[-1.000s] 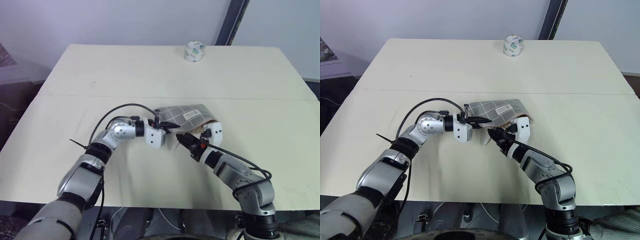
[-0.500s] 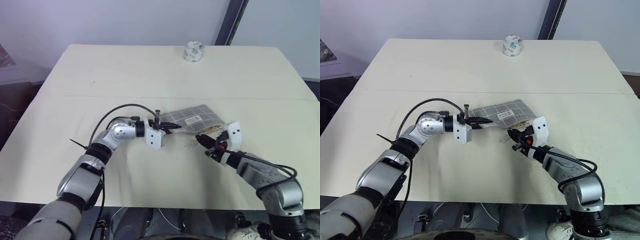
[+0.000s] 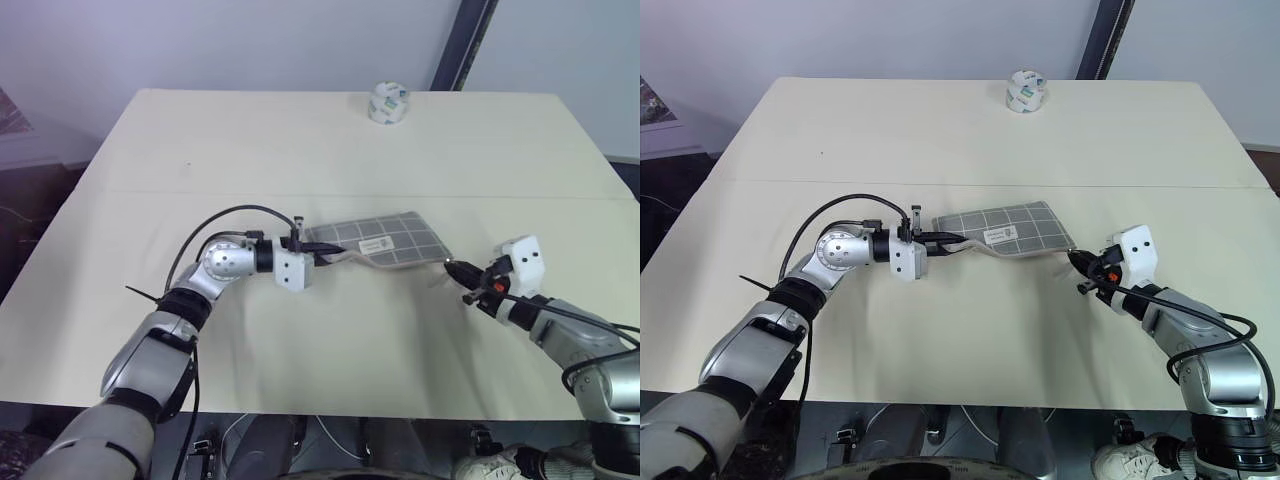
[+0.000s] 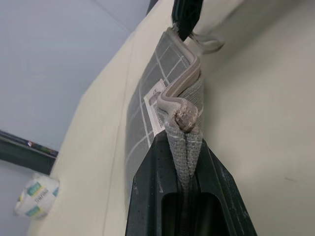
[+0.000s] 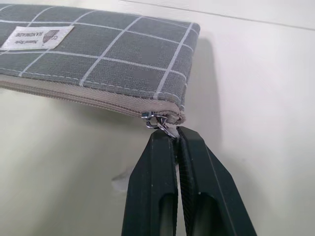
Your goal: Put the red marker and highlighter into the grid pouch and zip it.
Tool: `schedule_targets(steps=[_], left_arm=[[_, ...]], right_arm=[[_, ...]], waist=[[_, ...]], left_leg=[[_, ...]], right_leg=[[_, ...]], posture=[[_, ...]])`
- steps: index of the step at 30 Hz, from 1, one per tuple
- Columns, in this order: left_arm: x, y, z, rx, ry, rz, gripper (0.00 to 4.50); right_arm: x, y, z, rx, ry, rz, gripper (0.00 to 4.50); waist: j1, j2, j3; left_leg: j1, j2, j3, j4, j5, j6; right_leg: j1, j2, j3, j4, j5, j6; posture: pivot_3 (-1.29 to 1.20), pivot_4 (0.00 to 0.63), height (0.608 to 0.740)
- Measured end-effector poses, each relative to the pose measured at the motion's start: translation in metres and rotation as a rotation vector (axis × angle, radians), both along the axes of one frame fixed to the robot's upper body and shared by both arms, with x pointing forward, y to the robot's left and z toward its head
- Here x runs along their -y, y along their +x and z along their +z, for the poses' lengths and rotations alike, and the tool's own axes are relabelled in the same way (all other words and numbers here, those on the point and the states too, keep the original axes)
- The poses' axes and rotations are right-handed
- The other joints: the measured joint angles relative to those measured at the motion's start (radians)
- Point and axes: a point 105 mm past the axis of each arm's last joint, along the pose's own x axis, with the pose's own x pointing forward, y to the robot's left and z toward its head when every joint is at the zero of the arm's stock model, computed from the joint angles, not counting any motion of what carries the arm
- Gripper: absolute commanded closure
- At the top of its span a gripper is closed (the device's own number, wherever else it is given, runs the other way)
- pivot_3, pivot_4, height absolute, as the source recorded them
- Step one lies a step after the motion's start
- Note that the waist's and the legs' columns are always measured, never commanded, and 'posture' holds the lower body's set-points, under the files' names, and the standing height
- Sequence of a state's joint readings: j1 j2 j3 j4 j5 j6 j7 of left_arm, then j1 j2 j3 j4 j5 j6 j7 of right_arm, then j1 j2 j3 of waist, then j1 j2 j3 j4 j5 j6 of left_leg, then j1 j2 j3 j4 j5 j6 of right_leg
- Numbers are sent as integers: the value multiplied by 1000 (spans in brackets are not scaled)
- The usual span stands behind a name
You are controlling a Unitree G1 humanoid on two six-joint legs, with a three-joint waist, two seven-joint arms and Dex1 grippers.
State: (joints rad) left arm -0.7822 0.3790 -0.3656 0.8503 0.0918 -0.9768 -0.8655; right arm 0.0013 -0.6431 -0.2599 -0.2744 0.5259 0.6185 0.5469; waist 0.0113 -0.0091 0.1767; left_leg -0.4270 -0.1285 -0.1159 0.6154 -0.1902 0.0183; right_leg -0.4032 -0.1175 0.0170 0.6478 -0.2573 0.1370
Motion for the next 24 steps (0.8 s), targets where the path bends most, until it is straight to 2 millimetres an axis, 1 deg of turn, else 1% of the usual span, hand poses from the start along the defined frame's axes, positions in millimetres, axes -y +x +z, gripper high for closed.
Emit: schedule_targets(steps=[1, 3, 4, 5, 6, 7, 9, 12, 14, 16, 18, 21, 24], left_arm=[[-7, 6, -2, -49, -18, 48, 3437], [-18, 11, -5, -105, -54, 114, 2511], [-19, 12, -6, -120, -73, 127, 1942], [-18, 13, -6, -133, -88, 135, 1499], [-18, 12, -6, -144, -100, 136, 1473], [-19, 11, -6, -153, -114, 135, 1473], [-23, 9, -7, -196, -143, 141, 1473], [-35, 7, -7, -303, -232, 173, 1473], [-41, 6, -2, -355, -304, 190, 1473], [-50, 4, 6, -409, -382, 204, 1473], [-60, 4, 13, -448, -429, 224, 1473], [-81, 7, 16, -503, -487, 292, 1473], [-102, 16, 19, -542, -574, 391, 1473]], right_arm=[[6, -1, 1, 0, 3, -23, 2973], [12, -1, 2, 4, 2, -43, 1958], [11, -1, 2, 5, 4, -39, 1357], [10, -2, 2, 6, 7, -34, 886], [9, -2, 3, 7, 9, -27, 319], [9, -4, 2, 7, 11, -19, 34], [11, -9, 0, 3, 13, -11, 34], [12, -15, 3, 15, 7, 12, 34], [1, -25, 8, 31, 22, 78, 34], [-20, -39, 15, 36, 62, 191, 34], [-31, -50, 18, 32, 78, 260, 34], [-37, -60, 14, -2, 79, 307, 34], [-44, -64, 10, -26, 79, 350, 34]], waist=[[-1, 0, 0], [-4, 0, 0], [-3, 0, 0], [-2, 0, 0], [-1, 0, 0], [-1, 0, 0], [1, 0, 0], [-1, 0, 0], [-2, 0, 0], [-3, 1, 0], [-3, 0, 0], [-3, 1, 0], [0, 0, 0]], left_leg=[[0, 0, 0, 0, 0, 0], [0, 0, 0, 0, 0, 0], [0, 0, 0, 0, 0, 0], [0, 0, 0, 0, 0, 0], [0, 0, 0, 0, 0, 0], [0, 0, 0, 0, 0, 0], [0, 0, 0, 0, 0, 0], [0, 0, 0, 0, 0, 0], [0, 1, 0, 0, 0, 0], [0, 2, 0, -1, 0, 0], [0, 2, 0, 0, 0, 0], [1, 2, 0, 0, 0, 0], [1, 2, 0, 1, -1, -2]], right_leg=[[0, 0, 0, 0, 0, 0], [-1, 0, 0, 0, 0, 0], [-1, 0, 0, 0, 0, 0], [-1, 0, 0, 0, 0, 0], [0, 0, 0, 0, 0, 0], [0, 0, 0, 0, 0, 0], [0, 0, 0, 0, 0, 0], [-1, 0, 0, 0, 0, 0], [-1, 0, 0, 0, 0, 0], [-1, 0, 0, 0, 0, 0], [-1, 1, 0, 0, 0, 0], [-1, 0, 1, -1, -1, -1], [-2, 0, 1, -1, -1, -2]], posture=[[0, 150, 740], [0, 150, 740], [0, 150, 740], [0, 150, 740], [0, 150, 740], [0, 150, 740], [0, 150, 740], [0, 150, 740], [0, 150, 740], [0, 150, 740], [0, 150, 740], [0, 150, 740], [0, 150, 740]])
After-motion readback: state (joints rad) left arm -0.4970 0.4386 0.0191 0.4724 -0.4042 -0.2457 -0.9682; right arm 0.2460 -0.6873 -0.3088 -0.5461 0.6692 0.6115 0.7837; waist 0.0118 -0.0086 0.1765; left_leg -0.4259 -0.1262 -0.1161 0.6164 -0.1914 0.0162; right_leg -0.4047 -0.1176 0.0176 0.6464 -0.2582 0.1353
